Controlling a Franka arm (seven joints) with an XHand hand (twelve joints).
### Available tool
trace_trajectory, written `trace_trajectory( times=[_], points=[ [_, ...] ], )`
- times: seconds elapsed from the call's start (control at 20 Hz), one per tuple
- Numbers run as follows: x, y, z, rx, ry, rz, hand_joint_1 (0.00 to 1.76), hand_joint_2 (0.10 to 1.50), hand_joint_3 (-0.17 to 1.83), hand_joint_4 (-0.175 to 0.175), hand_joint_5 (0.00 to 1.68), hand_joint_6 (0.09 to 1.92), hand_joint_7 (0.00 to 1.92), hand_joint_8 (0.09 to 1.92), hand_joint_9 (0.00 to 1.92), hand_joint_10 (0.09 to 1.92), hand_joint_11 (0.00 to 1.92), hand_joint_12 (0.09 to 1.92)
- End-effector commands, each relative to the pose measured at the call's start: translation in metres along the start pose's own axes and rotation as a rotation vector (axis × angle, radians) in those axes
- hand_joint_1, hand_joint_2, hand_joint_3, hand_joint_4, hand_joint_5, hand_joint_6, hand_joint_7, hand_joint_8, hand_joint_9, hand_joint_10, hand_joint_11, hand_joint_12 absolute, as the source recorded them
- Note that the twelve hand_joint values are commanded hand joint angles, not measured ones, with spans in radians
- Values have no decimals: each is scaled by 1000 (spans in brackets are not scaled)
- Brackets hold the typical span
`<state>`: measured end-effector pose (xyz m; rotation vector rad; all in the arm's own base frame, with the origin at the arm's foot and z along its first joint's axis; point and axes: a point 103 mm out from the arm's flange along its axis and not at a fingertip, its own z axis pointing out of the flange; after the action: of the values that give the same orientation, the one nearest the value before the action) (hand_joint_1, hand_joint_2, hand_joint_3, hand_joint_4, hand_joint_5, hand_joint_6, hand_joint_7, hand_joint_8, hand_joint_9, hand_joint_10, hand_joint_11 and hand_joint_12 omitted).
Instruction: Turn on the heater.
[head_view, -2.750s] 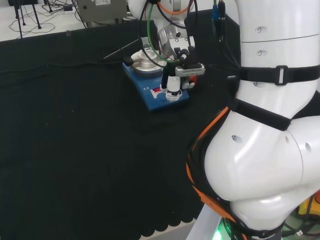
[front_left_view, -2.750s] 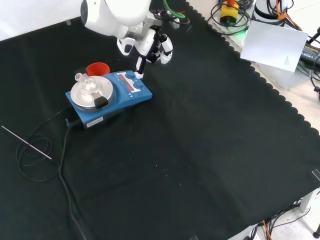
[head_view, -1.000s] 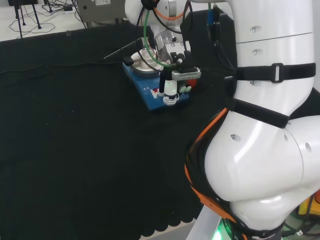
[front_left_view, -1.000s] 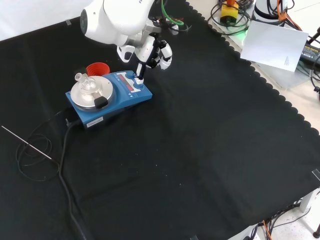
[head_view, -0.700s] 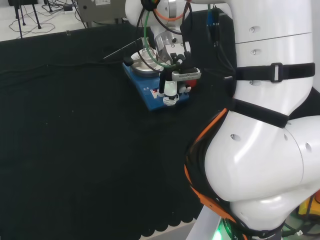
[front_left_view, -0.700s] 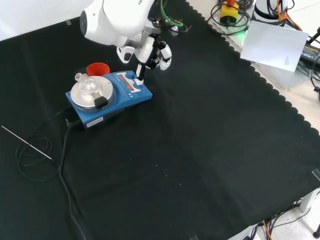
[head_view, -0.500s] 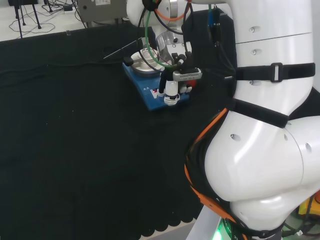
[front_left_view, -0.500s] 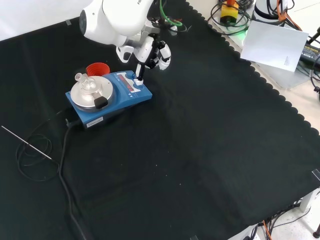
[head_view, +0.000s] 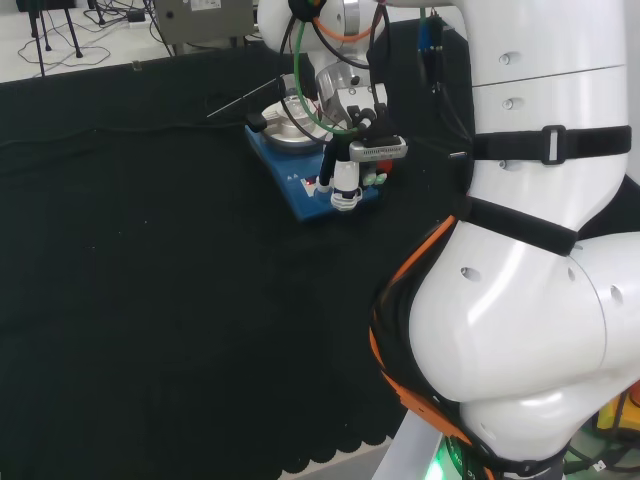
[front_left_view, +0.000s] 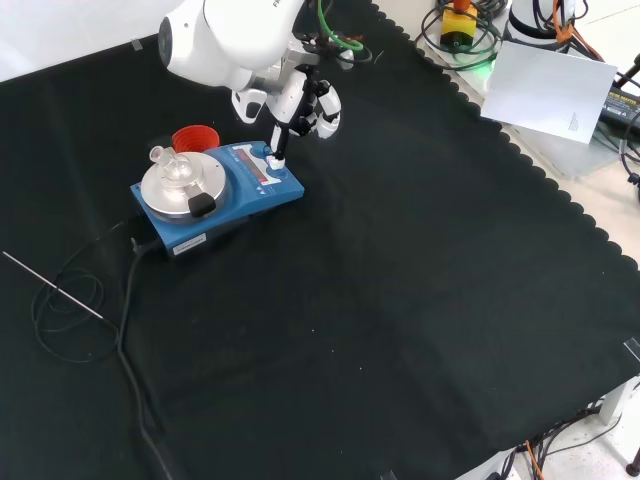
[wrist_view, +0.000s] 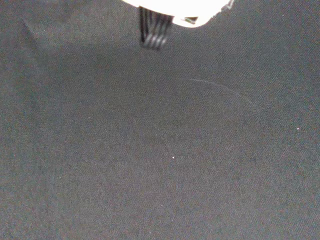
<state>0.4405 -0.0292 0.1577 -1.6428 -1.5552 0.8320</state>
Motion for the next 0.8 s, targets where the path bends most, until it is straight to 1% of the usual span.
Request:
trace_trajectory(
  times=[0.05, 0.15, 0.35, 0.6, 0.8],
  points=[
    [2, -20, -18, -22, -4, 0, 1423, 717, 1037, -43, 277, 87, 1602, 1489, 1734, 1456, 1642, 1452],
    [3, -29, -25, -33, -6, 5, 1423, 717, 1038, -43, 279, 87, 1602, 1489, 1734, 1456, 1641, 1452],
    [4, -36, -34, -50, -7, 13, 1423, 717, 1038, -43, 283, 87, 1602, 1490, 1735, 1456, 1640, 1452],
    [2, -38, -39, -62, 2, 6, 1423, 717, 1039, -43, 286, 87, 1602, 1490, 1735, 1456, 1639, 1452],
    [3, -37, -42, -62, 8, 11, 1423, 716, 1039, -44, 287, 87, 1602, 1490, 1735, 1456, 1636, 1451]
  ],
)
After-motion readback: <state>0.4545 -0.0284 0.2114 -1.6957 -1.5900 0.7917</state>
